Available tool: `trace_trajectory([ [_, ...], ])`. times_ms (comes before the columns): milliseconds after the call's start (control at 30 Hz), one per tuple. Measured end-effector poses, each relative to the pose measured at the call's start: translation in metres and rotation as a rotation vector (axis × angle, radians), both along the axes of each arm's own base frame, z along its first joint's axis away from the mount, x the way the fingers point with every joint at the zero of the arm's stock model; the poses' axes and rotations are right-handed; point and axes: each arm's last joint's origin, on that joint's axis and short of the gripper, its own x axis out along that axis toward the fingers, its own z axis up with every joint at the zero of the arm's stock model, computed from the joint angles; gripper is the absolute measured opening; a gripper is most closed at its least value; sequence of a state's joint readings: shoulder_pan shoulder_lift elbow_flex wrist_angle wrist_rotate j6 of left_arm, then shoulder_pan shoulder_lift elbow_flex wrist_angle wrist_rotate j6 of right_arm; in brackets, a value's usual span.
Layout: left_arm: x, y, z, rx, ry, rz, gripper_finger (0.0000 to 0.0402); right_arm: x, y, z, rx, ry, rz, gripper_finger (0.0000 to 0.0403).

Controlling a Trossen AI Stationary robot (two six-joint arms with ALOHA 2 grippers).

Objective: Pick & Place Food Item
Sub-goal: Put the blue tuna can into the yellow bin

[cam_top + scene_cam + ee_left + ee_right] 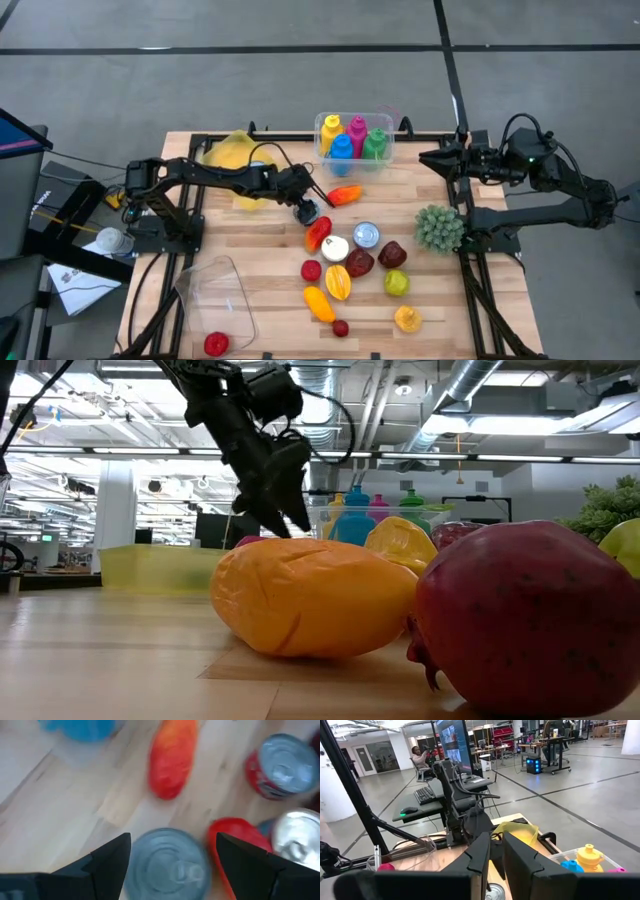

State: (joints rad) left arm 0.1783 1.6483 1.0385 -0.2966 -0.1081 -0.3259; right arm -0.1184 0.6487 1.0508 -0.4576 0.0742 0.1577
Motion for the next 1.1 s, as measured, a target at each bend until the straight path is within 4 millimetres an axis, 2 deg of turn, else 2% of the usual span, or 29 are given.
trace_trajectory([
  [200, -0.005, 0.001, 0.032, 0.094, -0.074, 0.023, 0.0281, 0.0, 0.0, 0.0, 0.0, -0.001, 0.002, 0.0049],
  [300, -0.01, 0.003, 0.033, 0.13, -0.035, 0.049, 0.027, 0.0, 0.0, 0.0, 0.001, -0.001, 0.003, 0.0049],
  [533, -0.011, 0.013, 0.01, 0.08, 0.078, 0.137, 0.0244, 0.0, 0.001, 0.0, 0.002, 0.0, 0.008, 0.0049],
  [867, 0.002, 0.015, -0.03, 0.047, 0.171, 0.146, 0.0257, 0.0, 0.001, -0.001, 0.043, -0.002, 0.013, 0.0049],
  [1100, 0.012, 0.013, -0.051, -0.051, 0.181, 0.079, 0.0249, 0.0, 0.004, -0.001, 0.047, 0.006, 0.037, 0.0049],
])
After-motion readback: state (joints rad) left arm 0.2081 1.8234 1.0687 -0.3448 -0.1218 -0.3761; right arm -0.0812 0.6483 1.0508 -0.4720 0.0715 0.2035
